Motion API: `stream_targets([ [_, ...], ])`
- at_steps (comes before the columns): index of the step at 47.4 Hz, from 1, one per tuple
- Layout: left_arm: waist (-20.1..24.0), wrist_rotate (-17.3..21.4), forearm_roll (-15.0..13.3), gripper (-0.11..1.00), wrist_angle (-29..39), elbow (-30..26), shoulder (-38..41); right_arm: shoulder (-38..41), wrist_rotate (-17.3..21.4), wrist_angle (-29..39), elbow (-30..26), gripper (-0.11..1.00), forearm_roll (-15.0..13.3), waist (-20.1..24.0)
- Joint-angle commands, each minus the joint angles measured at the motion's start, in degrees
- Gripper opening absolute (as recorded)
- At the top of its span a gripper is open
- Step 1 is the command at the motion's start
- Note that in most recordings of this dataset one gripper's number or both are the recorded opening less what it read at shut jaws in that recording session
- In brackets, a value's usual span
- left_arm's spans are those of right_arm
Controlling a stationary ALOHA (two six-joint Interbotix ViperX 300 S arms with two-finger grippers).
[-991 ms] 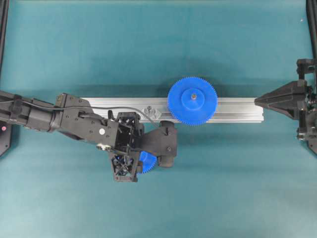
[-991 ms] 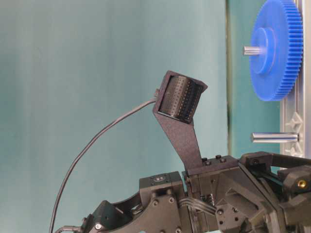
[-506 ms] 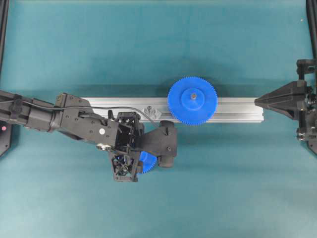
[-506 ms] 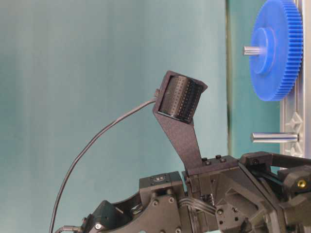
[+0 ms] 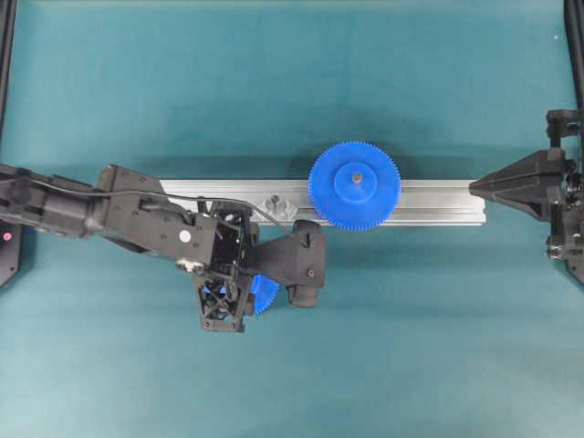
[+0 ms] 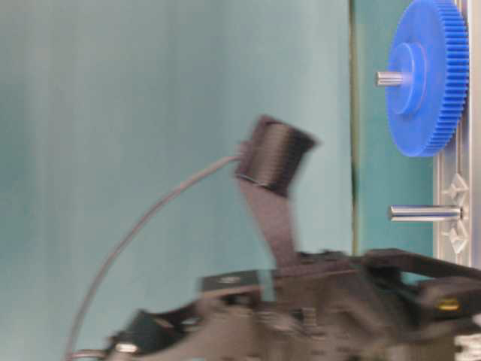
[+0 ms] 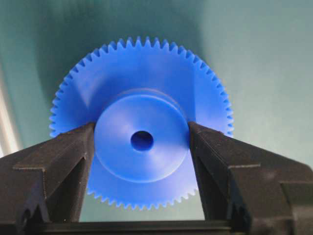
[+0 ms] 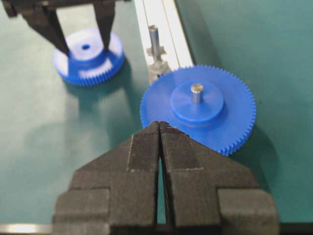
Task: Find the location of the shaft and insert the small gear.
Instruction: 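Lift the small blue gear with the left gripper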
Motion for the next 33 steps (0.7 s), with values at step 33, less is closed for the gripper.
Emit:
stream_targets([
  [33,3.87,7.91,0.62,0.64,15.29,-13.80,-5.45,0.09,0.44,-0.62,-0.44,-0.01,0.00,-0.18],
])
